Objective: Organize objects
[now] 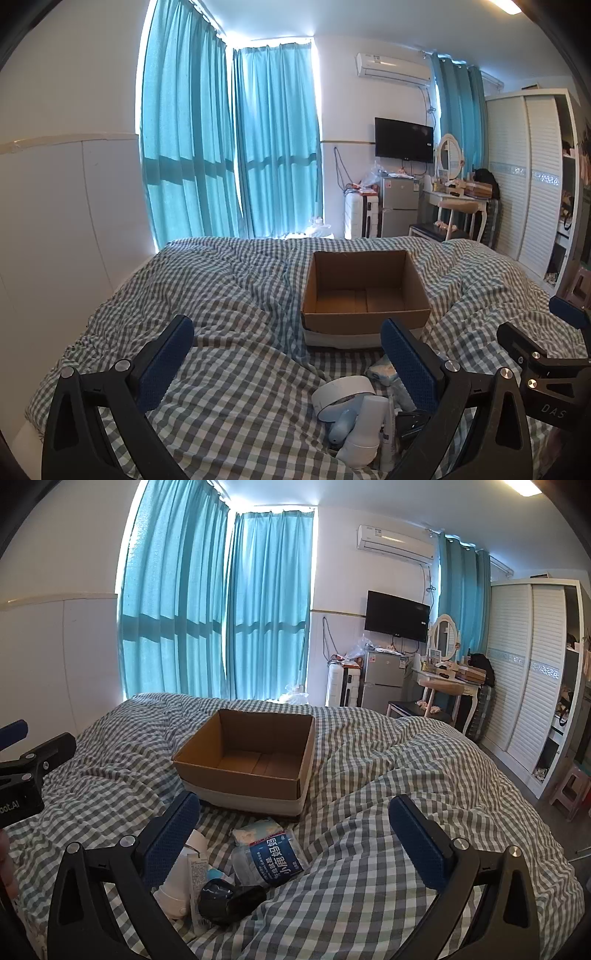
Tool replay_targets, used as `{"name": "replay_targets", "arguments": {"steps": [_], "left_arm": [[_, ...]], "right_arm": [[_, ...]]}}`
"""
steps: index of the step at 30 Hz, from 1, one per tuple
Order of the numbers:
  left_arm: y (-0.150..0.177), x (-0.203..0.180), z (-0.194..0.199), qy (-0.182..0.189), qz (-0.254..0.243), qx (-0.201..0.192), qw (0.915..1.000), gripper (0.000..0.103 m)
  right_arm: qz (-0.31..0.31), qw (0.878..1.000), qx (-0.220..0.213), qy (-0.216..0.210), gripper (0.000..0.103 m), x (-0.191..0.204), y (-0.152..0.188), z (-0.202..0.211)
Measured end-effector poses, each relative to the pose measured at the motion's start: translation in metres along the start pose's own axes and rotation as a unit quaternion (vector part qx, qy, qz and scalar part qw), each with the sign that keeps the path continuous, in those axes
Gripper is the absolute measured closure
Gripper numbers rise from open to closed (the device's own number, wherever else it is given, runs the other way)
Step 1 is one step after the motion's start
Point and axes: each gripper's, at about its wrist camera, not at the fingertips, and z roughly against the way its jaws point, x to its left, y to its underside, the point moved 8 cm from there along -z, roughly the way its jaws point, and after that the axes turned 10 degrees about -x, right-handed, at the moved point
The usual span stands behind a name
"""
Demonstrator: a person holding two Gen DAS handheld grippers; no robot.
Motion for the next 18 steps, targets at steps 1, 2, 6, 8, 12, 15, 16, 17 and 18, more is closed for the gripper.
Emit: {"name": "replay_targets", "arguments": {"steps": [1,2,6,8,12,15,16,17,18], "left_arm": [[0.0002,0.0000,0.0001,0.002,0.000,0.000,1.0000,0.000],[0.0000,-0.0001,0.0002,0.003,0.000,0.000,1.0000,0.000],[0.0006,-0.0015,-0.0001,0.007,-0.003,-0.001,1.0000,0.000],[0.0023,-0.0030,-0.0009,0.007,-0.006,0.002,1.0000,0.000],[0.0047,-0.0041,-0.0017,0.010,-0.007,0.009,0.9999,0.000],[0.0048,-0.0050,-0.0007,0.010,-0.009,0.007,0.9999,0.000],[0.0050,-0.0052,-0.0006,0.011,-0.009,0.006,0.9999,0.000],[0.0049,-0.0052,-0.0006,0.011,-0.009,0.006,0.9999,0.000],[0.0053,-0.0053,-0.0005,0.010,-0.009,0.007,0.9999,0.000]], "right_arm": [[0.000,1.000,0.001,0.000,0.000,0.0001,0.0005,-0.0003],[0.000,1.000,0.001,-0.001,0.000,0.0000,0.0009,-0.0004],[0.000,1.000,0.001,0.000,0.000,0.0000,0.0014,-0.0006],[0.000,1.000,0.001,-0.001,0.000,0.0000,0.0027,-0.0007],[0.001,1.000,0.001,-0.002,0.000,0.0000,0.0034,-0.0007],[0.001,1.000,0.002,-0.002,0.000,0.0004,0.0045,-0.0007],[0.001,1.000,0.002,-0.002,0.000,0.0005,0.0052,-0.0011],[0.001,1.000,0.002,-0.002,0.000,0.0006,0.0052,-0.0011],[0.002,1.000,0.002,-0.002,0.000,0.0007,0.0055,-0.0012]]}}
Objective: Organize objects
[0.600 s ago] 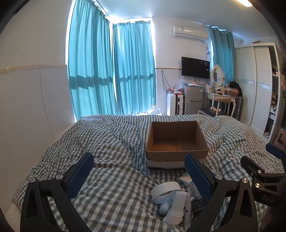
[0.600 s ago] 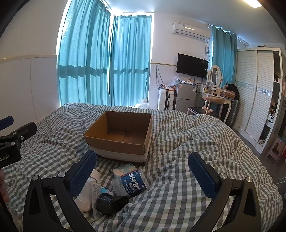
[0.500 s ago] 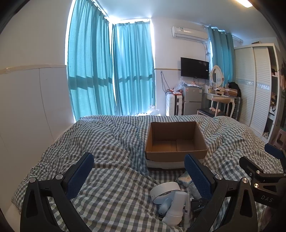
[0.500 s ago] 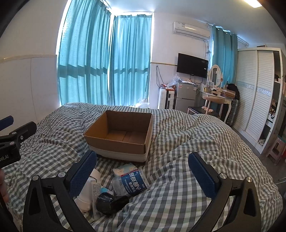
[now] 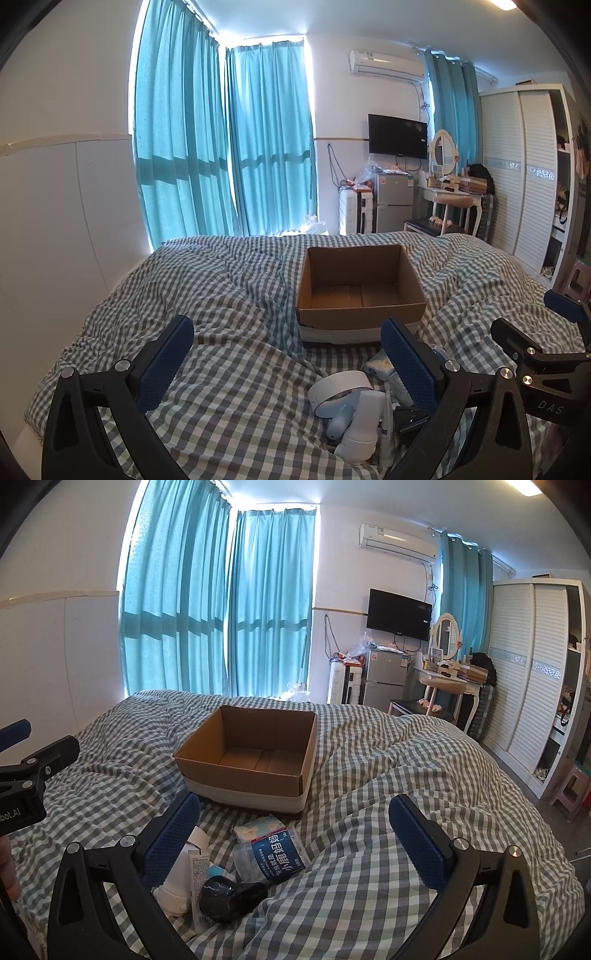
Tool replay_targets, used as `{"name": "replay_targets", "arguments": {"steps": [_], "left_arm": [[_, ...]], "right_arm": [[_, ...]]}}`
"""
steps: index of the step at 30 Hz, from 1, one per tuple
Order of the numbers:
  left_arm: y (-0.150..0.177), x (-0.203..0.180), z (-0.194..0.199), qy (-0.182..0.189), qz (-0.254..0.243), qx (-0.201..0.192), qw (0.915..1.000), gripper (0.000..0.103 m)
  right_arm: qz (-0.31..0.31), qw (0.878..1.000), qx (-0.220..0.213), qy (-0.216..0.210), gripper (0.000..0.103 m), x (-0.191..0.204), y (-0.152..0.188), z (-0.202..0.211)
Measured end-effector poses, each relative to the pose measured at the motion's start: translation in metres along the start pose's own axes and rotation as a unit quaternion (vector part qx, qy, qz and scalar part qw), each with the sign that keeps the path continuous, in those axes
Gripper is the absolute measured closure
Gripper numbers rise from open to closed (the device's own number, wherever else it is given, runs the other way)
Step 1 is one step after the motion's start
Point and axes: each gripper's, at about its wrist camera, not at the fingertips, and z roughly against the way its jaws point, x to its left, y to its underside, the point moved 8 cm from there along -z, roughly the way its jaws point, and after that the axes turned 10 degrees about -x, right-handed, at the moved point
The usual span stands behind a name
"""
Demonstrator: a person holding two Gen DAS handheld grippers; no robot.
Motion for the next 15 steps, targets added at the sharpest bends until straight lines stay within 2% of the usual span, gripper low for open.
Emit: {"name": "replay_targets", "arguments": {"steps": [15], "left_arm": [[0.0018,0.0023,0.0010,-0.002,0.007,-0.001,1.0000,0.000]], "right_arm": [[-0.001,1.000,0.002,0.000,0.000,0.0002,0.0028,0.0002]]}}
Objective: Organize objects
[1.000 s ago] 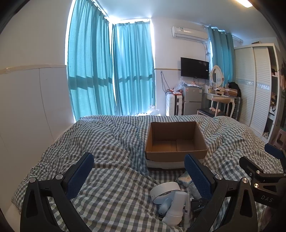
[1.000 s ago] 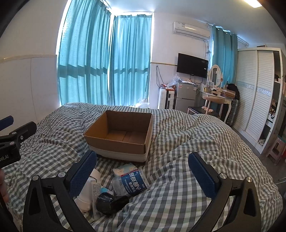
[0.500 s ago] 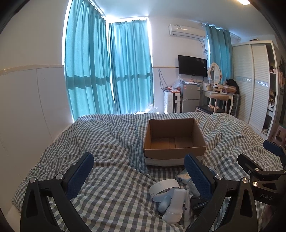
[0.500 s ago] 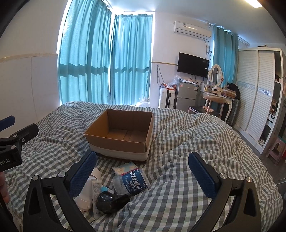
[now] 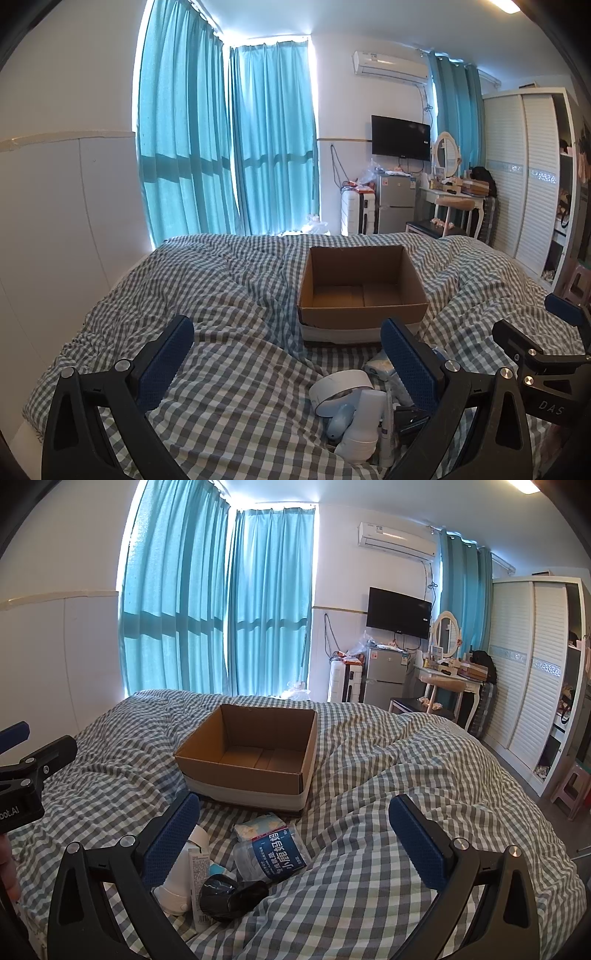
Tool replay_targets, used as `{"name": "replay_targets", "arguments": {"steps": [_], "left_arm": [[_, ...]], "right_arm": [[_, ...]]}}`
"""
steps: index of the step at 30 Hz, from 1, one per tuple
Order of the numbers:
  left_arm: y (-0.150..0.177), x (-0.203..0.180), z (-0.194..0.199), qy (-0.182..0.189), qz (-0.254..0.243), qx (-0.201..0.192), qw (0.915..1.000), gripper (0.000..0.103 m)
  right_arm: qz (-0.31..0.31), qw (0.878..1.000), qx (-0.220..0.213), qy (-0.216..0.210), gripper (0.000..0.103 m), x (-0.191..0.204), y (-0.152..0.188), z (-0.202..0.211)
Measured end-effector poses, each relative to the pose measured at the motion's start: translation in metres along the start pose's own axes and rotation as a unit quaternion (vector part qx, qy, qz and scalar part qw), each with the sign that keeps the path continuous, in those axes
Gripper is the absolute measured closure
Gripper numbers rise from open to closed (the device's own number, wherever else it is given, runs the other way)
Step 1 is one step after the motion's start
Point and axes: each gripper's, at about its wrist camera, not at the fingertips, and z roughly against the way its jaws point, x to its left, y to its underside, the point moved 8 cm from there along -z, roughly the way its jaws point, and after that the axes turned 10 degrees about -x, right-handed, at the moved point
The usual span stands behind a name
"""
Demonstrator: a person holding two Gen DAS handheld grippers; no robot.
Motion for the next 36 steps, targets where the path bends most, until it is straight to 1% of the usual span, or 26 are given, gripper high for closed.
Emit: {"name": "replay_targets", "arguments": {"steps": [6,15,24,31,36], "left_arm": [[0.000,-0.002,0.001,0.005,0.000,-0.001,1.0000,0.000],[0.007,-0.005,-0.004,0.020,0.008,0.019,0.9996,0.000],[0.008,-0.010,-0.005,0.025,-0.003,0.018,0.9995,0.000],[0.006,-0.007,-0.005,0.021,0.007,0.015,0.9996,0.000],[0.011,-0.008,-0.010,0.032,0.009,0.033,0.9989,0.000]], "right_arm": [[0.000,1.000,0.001,-0.001,0.000,0.000,0.000,0.000],[0.000,1.000,0.003,-0.002,0.000,0.001,0.001,0.000],[0.003,1.000,0.005,-0.010,0.000,0.002,0.003,0.000],[0.002,1.000,0.006,-0.021,0.000,0.000,0.001,0.000],[0.006,0.999,0.006,-0.034,0.000,0.001,-0.004,0.001]]}}
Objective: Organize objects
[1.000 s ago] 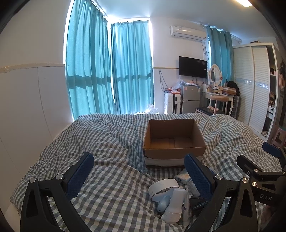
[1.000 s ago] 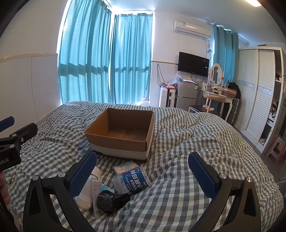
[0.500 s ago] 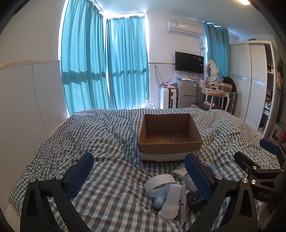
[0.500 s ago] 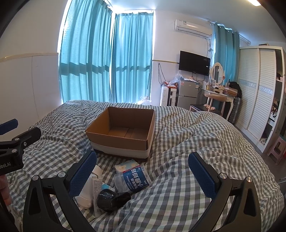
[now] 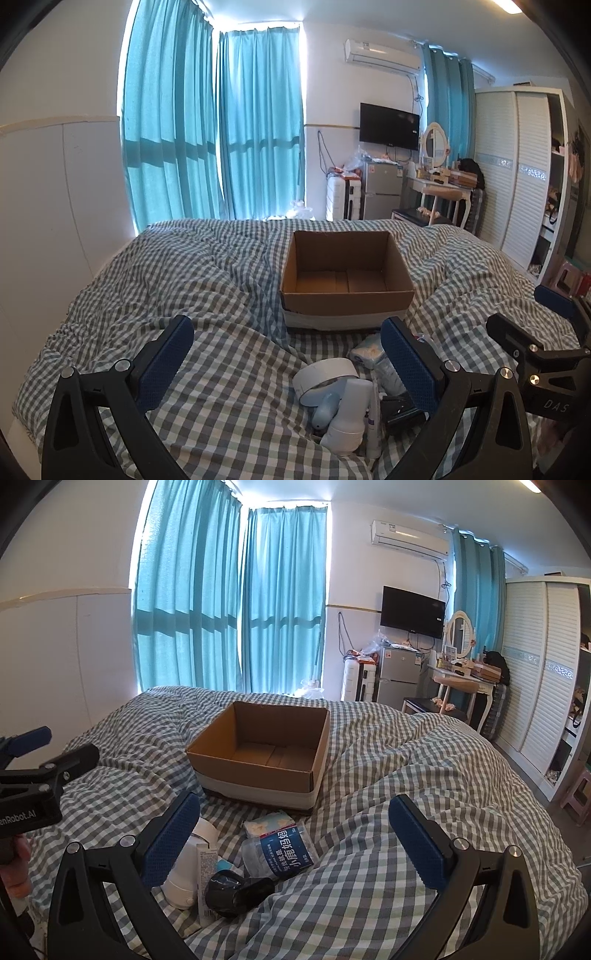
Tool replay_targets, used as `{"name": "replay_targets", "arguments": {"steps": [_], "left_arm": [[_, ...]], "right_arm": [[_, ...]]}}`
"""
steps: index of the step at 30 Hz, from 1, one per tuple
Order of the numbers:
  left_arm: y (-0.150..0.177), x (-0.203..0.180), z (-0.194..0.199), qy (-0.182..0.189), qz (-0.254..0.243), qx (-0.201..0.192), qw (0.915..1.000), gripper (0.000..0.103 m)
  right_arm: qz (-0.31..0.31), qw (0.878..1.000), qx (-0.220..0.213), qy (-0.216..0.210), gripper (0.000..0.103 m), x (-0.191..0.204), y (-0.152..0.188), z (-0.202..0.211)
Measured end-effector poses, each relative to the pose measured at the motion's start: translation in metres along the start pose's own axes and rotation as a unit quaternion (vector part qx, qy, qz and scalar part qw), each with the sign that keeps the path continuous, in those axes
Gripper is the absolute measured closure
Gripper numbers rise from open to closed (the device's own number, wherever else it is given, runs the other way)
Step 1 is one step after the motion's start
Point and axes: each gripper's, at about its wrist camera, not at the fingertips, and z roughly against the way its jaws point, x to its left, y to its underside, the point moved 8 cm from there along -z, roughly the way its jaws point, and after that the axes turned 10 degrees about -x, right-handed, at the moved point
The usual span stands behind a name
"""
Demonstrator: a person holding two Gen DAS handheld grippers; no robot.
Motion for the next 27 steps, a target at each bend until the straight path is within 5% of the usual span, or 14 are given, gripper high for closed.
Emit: {"name": "replay_targets", "arguments": {"steps": [16,27], "left_arm": [[0.008,-0.009,-0.018,0.006,-0.016,0.037,0.9992,0.000],[0.070,-0.031,-0.069,0.023,-0.045,0.125,0.9908,0.000]], "right_arm": [[0.067,0.996,0.027,-0.058,0.000,0.009,-0.014,-0.016],[0.090,0.984,0.110,-0.103,0.001,0.001,0.028,-0.066]]}}
